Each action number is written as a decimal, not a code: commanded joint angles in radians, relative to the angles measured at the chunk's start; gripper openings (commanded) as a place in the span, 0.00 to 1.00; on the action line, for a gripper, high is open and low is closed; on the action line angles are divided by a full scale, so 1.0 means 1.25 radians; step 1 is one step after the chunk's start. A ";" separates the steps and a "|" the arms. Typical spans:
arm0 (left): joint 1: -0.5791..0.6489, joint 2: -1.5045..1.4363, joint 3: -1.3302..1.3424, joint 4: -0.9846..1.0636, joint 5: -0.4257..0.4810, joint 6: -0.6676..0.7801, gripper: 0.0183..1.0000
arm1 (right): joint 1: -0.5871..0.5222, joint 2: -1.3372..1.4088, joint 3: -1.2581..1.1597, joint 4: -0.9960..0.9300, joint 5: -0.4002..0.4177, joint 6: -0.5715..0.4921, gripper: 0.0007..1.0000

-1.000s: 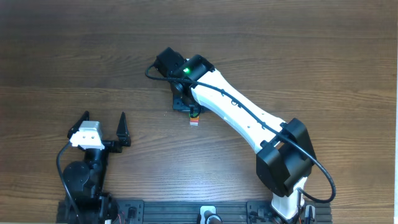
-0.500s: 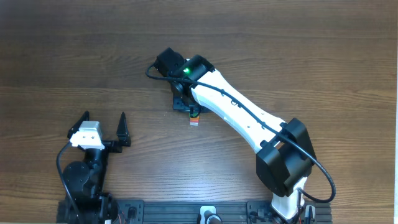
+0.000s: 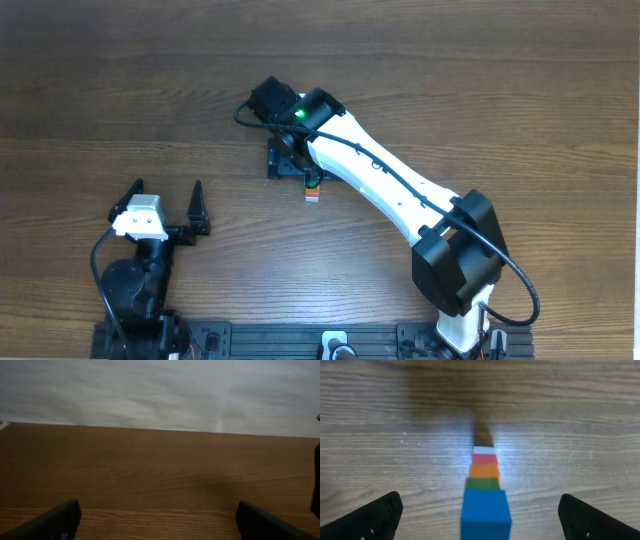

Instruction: Stack Cubes

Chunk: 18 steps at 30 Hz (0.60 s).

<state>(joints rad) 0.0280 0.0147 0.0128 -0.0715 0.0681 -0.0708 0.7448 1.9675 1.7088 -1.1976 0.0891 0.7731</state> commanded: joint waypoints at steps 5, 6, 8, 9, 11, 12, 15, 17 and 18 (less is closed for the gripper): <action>0.004 -0.004 -0.005 0.000 0.005 0.009 1.00 | -0.076 -0.039 0.024 0.045 0.048 -0.134 0.99; 0.004 -0.004 -0.005 0.000 0.005 0.009 1.00 | -0.096 -0.048 0.034 0.040 0.055 -0.157 0.99; 0.004 -0.004 -0.005 0.000 0.005 0.009 1.00 | -0.150 -0.077 0.040 0.028 0.072 -0.190 0.99; 0.004 -0.004 -0.005 0.000 0.005 0.009 1.00 | -0.181 -0.091 0.040 0.019 0.078 -0.202 0.99; 0.004 -0.004 -0.005 0.000 0.005 0.009 1.00 | -0.246 -0.118 0.040 -0.005 0.092 -0.231 0.99; 0.004 -0.004 -0.005 0.000 0.005 0.009 1.00 | -0.283 -0.131 0.039 -0.017 0.098 -0.248 0.99; 0.004 -0.004 -0.005 0.000 0.005 0.009 1.00 | -0.412 -0.175 0.029 -0.042 0.097 -0.314 0.99; 0.004 -0.004 -0.005 0.000 0.005 0.009 1.00 | -0.468 -0.216 -0.002 -0.031 0.098 -0.358 0.99; 0.004 -0.004 -0.005 0.000 0.005 0.009 1.00 | -0.491 -0.251 -0.032 -0.013 0.098 -0.388 0.99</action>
<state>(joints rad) 0.0280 0.0147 0.0128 -0.0711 0.0681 -0.0708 0.2012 1.7638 1.7260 -1.2339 0.1848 0.4255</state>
